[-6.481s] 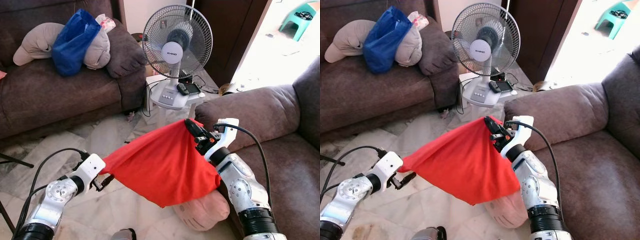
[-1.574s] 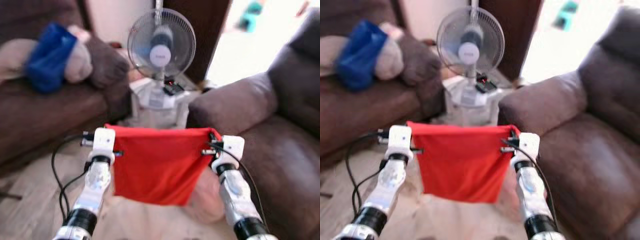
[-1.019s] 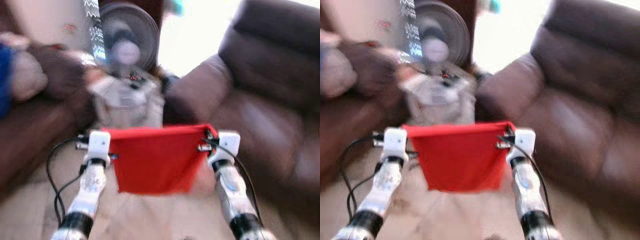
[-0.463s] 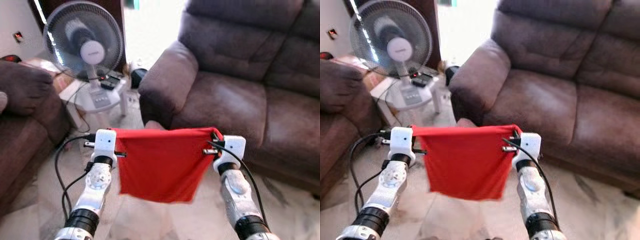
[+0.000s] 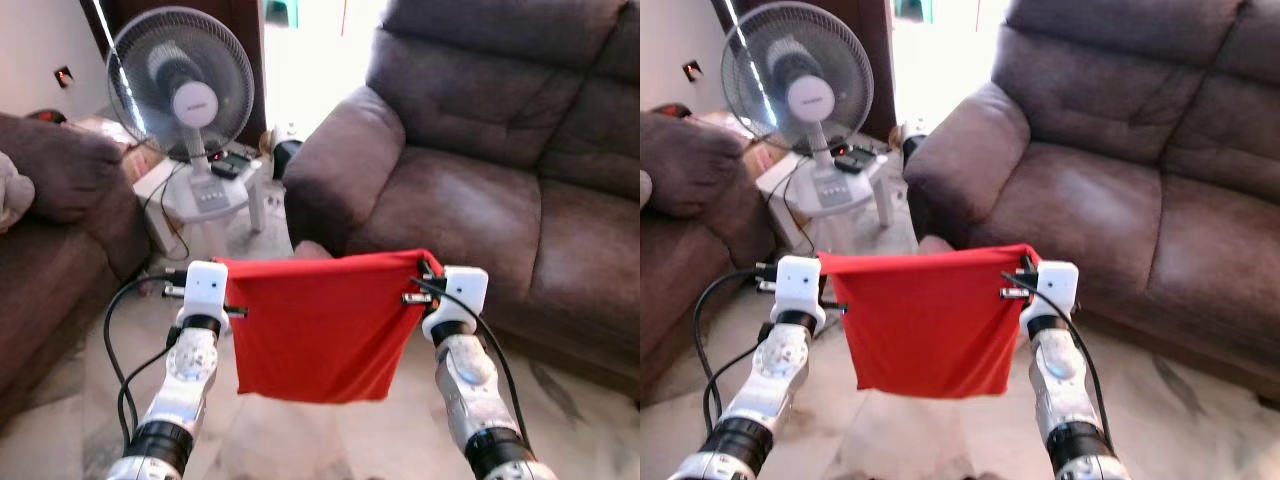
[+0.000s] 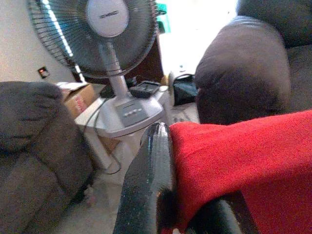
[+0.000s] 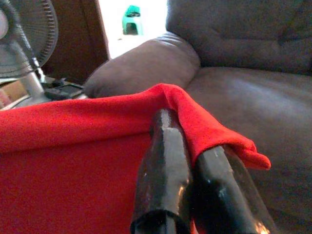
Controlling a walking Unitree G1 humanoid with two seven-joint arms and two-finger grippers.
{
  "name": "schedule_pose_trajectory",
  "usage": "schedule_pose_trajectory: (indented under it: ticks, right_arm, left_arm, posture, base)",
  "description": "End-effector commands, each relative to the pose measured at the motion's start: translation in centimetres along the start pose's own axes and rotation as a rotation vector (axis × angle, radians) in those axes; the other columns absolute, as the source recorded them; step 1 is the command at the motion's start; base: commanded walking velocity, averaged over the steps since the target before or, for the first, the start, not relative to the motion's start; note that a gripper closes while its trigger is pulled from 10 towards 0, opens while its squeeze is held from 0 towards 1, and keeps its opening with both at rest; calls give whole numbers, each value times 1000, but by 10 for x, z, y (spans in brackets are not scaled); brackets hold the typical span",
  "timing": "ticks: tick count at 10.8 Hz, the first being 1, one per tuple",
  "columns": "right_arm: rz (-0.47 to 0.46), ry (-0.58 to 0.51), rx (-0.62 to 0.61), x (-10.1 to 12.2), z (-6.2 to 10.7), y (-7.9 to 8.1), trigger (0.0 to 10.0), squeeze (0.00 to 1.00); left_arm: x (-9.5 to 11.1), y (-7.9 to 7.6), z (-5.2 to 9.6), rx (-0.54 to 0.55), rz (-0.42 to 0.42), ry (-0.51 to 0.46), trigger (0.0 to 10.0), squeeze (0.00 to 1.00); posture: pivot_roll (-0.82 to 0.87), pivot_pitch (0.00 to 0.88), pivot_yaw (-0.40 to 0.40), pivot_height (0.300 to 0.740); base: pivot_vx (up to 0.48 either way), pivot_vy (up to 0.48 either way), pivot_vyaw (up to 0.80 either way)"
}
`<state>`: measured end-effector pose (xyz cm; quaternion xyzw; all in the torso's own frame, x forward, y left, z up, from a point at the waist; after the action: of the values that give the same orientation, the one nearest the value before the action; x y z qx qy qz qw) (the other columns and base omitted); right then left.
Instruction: Move the pillow to the sofa from floor
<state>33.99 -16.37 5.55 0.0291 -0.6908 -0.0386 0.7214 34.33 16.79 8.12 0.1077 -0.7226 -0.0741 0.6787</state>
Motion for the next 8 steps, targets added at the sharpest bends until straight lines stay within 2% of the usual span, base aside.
schedule_pose_trajectory:
  ticks: [1,4,5,8]
  right_arm:
    - [-30,-54,-100,14,-3,-24,10000,0]
    - [-13,-68,-90,14,-3,-23,10000,0]
    - [-14,-61,-90,13,-2,-22,10000,0]
    - [-21,-53,-89,12,-3,-21,10000,0]
  left_arm:
    - [10,16,-5,54,7,-41,10000,0]
    - [11,15,-6,41,9,-46,10000,0]
    - [11,16,-6,43,9,-48,10000,0]
    - [14,17,-8,29,9,-57,10000,0]
  posture:
    - [43,41,-39,740]
    - [48,28,-41,740]
    - [49,26,-41,740]
    - [50,35,-39,740]
  base:
    - [0,-244,-788]
    - [0,-246,0]
    - [0,0,0]
    - [0,0,-650]
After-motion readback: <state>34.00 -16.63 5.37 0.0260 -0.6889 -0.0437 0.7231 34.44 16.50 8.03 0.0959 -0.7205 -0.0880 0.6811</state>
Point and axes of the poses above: a point about 5 cm out from each wrist's last joint towards the gripper, its own z axis pointing back from the gripper into the wrist, its own x axis along the axis of the wrist's last joint, y = z × x, the point moved 3 cm from there along -z, pointing out of the wrist towards the gripper, and after that the axes turned 2 degrees about -z, right-handed, at the moved point
